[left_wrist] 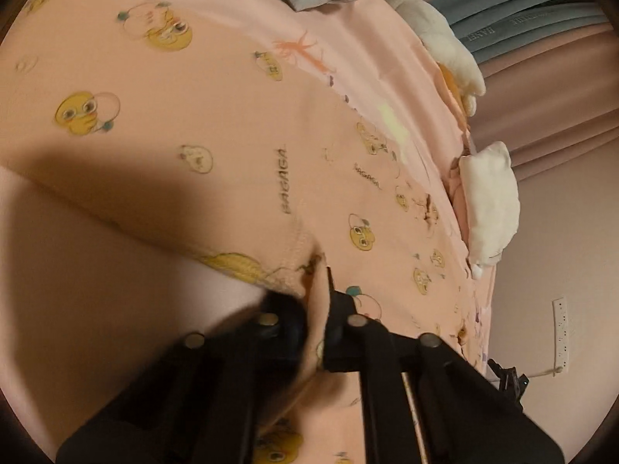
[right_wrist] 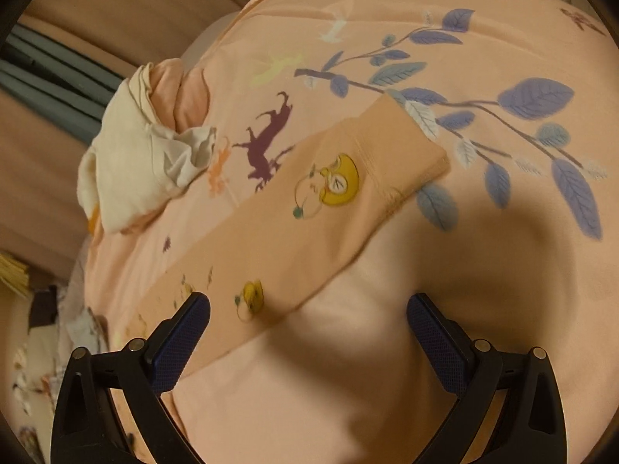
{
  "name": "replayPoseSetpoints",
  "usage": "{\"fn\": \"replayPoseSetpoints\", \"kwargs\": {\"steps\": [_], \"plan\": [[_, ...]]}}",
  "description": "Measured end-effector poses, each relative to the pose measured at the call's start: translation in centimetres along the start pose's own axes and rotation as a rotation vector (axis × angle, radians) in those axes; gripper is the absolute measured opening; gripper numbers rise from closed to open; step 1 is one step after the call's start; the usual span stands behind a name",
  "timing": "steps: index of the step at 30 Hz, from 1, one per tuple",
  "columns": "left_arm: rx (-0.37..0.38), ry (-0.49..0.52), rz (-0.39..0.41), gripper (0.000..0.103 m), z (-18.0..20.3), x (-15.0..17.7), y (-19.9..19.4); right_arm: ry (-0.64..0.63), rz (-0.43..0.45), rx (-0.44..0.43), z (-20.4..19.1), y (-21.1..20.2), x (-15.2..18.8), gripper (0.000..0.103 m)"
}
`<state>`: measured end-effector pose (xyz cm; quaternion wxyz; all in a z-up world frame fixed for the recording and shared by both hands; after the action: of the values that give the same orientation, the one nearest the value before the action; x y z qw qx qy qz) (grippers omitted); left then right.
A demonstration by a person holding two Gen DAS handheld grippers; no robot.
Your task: Fold small clothes
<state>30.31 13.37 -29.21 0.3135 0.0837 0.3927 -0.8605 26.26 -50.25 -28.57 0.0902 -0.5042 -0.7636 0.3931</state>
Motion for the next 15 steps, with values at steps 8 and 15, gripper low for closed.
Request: {"fn": "replayPoseSetpoints", "kwargs": {"steps": [8,15], "plan": [[-0.14,0.169,0.023,0.009,2.2,0.3,0.2,0.23,0.038,-0.141,3.5,0.2,-3.3,0.053],[-0.237,0.254,0.02,0.009,2.5,0.2,0.8,0.242,0.078,-0.052,3.4,0.8,-4.5,0.01]]}}
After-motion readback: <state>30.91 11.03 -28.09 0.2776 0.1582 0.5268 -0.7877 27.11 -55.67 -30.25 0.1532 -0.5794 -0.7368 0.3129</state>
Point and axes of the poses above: each gripper's, at about its wrist camera, not at the fingertips, and y roughly the way its jaws point, z to its right, x to its underside, the point moved 1 cm from there along y, roughly the way its jaws point, and after that the axes turned 8 degrees about y, right-handed, at the moved point
